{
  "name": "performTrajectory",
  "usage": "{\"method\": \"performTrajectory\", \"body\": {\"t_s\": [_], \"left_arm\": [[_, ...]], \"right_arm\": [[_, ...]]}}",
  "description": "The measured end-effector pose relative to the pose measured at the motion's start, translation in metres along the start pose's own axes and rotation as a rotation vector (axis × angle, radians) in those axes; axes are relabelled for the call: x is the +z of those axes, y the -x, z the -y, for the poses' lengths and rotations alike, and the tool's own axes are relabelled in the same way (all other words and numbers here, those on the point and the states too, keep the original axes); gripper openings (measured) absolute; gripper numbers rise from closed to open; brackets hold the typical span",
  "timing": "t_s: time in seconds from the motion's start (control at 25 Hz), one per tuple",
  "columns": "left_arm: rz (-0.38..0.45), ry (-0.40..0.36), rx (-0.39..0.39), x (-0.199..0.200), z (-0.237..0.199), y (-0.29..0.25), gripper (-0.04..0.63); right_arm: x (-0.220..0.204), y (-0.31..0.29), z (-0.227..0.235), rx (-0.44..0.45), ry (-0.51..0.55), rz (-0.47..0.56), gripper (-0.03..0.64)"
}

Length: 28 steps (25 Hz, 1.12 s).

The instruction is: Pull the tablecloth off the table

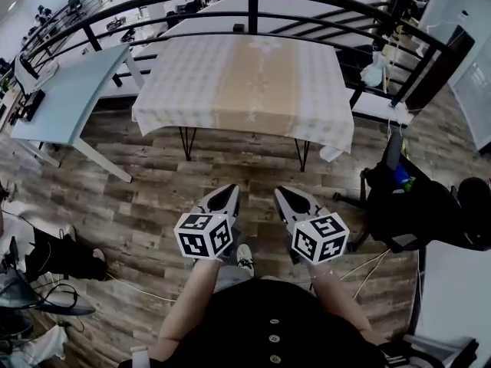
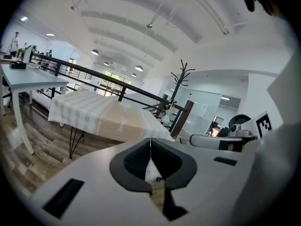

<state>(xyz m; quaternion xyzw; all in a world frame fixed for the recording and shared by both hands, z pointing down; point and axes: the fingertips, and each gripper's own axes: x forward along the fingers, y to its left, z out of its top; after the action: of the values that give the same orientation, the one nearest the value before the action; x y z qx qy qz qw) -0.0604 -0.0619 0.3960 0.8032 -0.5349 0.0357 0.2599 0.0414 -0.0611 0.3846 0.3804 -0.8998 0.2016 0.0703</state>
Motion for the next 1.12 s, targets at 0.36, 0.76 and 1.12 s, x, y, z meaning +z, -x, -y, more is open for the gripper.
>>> {"method": "performTrajectory", "body": {"t_s": [0.36,0.76,1.12], "left_arm": [[-0.03,-0.002,-0.051,0.033,-0.052,-0.04,0.018],[-0.075,0.023,-0.082,0.029,-0.062,-0.059,0.018],[-0.103,0.058,-0.068,0.03,-0.08,-0.084,0.018]], "right_arm": [[0.018,-0.072,0.01,-0.041,-0.008,-0.021,0.026],[0.019,-0.087,0.023,-0.071,-0.034,-0.035,0.028],[0.023,-0.114,0.041,-0.065,-0.049,-0.067,0.028]]}}
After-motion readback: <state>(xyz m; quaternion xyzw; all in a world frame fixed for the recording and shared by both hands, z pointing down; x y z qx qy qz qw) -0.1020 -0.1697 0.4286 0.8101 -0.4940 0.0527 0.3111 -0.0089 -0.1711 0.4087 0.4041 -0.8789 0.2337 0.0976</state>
